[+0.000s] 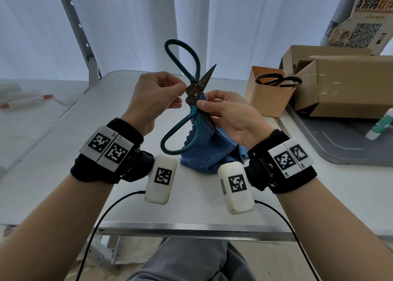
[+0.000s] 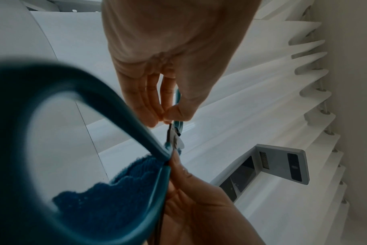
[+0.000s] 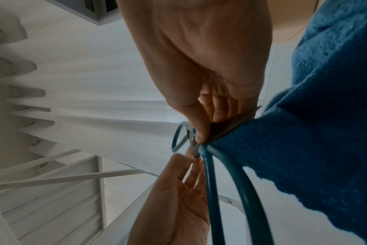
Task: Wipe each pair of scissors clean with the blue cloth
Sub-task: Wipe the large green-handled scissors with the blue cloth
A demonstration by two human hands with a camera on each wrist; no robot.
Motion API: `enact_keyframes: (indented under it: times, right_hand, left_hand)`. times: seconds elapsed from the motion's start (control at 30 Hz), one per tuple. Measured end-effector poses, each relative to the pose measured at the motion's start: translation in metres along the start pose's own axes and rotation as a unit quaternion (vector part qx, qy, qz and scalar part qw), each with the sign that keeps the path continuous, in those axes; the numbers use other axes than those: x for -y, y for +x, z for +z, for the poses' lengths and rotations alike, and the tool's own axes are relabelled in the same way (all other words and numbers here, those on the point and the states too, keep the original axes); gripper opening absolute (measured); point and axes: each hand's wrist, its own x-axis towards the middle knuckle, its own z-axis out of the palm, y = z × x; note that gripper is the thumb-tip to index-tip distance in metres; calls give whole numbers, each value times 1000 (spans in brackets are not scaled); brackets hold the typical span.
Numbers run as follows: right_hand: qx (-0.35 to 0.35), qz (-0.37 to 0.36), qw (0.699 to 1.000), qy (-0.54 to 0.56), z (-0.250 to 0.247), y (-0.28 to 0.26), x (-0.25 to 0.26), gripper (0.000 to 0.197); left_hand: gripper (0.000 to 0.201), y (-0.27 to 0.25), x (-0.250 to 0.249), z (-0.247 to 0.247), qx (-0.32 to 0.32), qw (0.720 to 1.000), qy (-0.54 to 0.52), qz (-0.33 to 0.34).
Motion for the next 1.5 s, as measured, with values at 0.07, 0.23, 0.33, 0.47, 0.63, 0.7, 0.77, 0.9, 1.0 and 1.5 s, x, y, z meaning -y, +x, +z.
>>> enact_keyframes:
  times: [0.07, 0.23, 0.33, 0.47, 0.63, 0.7, 0.77, 0.9, 1.0, 1.5]
  right_hand:
    - [0, -4, 1000, -2, 1, -1, 1, 8]
    - [0, -11, 1000, -11, 1, -3, 3, 9]
    - [0, -13, 1000, -28, 3, -4, 3, 10]
    - [-5, -16, 999, -44, 4, -4, 4, 11]
    - [-12, -17, 999, -43, 5, -5, 5, 19]
    - [-2, -17, 999, -43, 5, -6, 6, 20]
    - [2, -18, 999, -48, 5, -8, 6, 18]
    - [-32, -21, 999, -14, 6, -7, 2, 18]
    - [-68, -19, 997, 44, 4, -5, 4, 21]
    - [-152, -50, 982, 98, -11, 0, 2, 29]
  left_hand:
    - [9, 1, -1, -1, 6, 1000, -12, 2]
    - [12, 3, 1, -3, 9, 999, -37, 5]
    - [17, 4, -1, -2, 8, 1000, -28, -4]
    - [26, 2, -9, 2, 20, 999, -22, -41]
    - [24, -3, -8, 3, 59, 998, 12, -21]
    - [22, -3, -5, 2, 68, 998, 19, -1]
    - [19, -3, -3, 2, 71, 997, 21, 3]
    - [31, -2, -1, 2, 78, 996, 41, 3]
    - [36, -1, 1, 0, 93, 993, 64, -28]
    - [15, -7, 2, 2, 358, 921, 76, -135]
